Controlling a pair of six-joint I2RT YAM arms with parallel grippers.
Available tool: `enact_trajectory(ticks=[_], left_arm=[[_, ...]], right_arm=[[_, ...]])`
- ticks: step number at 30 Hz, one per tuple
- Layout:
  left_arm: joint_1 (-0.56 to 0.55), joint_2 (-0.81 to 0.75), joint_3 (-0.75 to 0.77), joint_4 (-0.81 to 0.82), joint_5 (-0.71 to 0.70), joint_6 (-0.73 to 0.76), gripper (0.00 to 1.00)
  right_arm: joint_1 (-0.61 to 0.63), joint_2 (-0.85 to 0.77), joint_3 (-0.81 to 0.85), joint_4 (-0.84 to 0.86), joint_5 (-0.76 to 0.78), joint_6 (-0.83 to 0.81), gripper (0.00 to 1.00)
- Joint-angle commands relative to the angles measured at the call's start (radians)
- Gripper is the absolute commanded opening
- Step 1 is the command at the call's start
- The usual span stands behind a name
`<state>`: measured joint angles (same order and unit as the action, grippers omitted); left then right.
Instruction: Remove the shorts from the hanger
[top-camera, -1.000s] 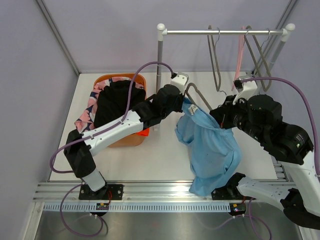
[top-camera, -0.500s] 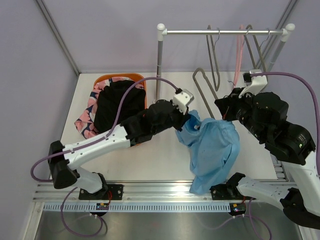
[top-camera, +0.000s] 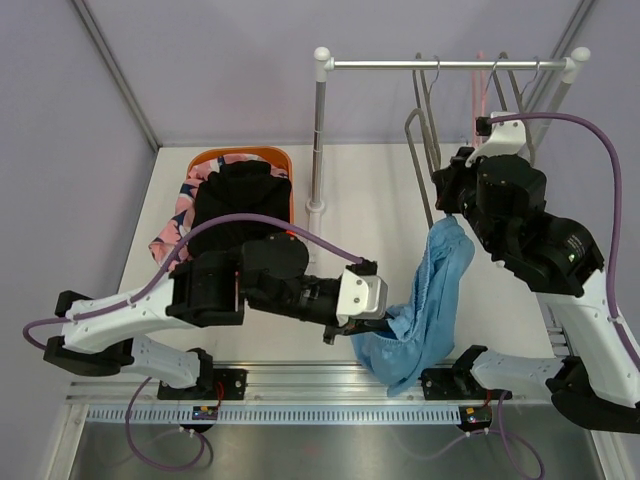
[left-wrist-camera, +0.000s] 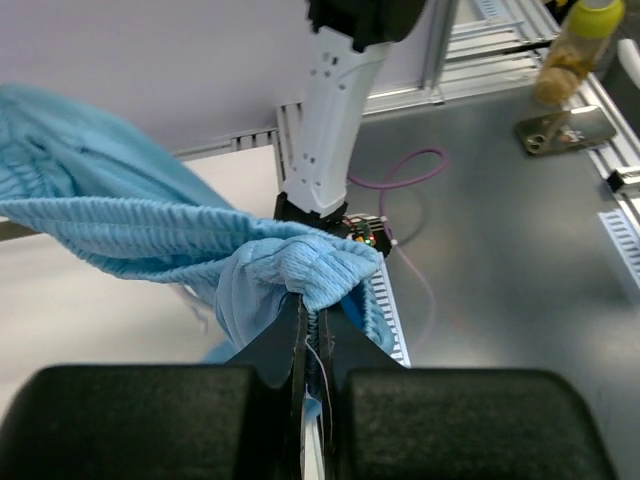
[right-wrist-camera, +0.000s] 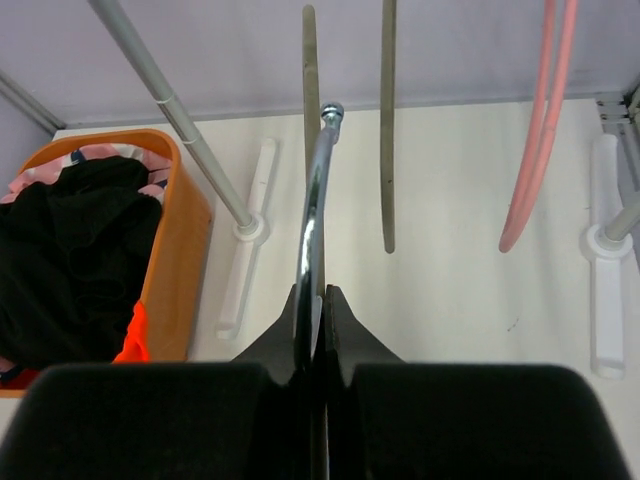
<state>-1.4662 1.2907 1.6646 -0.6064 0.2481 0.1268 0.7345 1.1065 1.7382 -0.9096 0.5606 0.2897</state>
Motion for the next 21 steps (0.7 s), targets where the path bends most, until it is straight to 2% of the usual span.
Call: enact_trajectory(ticks=[1, 5, 10, 15, 21], left_arm=[[-0.020, -0.054, 0.101, -0.101, 0.154, 0.056, 0.00], [-0.020, -0.068, 0.138, -0.168, 0.210, 0.071, 0.00], [-0.020, -0.019, 0.123, -0.236, 0.262, 0.074, 0.00], [-0.022, -0.004, 0.069, -0.216, 0.270, 0.056, 0.00], [-0.032, -0.005, 0.041, -0.216, 0.270, 0.045, 0.00]], right_arm=[[0.009, 0.025, 0.092, 0.045, 0.143, -0.015, 0.00], [0.006, 0.035, 0.118, 0.070, 0.151, -0.017, 0.00], [0.008, 0.021, 0.118, 0.136, 0.052, 0.008, 0.00], [0.008, 0.023, 0.103, 0.188, -0.052, -0.012, 0.00], [0.008, 0.033, 0.139, 0.182, -0.022, -0.027, 0.00]])
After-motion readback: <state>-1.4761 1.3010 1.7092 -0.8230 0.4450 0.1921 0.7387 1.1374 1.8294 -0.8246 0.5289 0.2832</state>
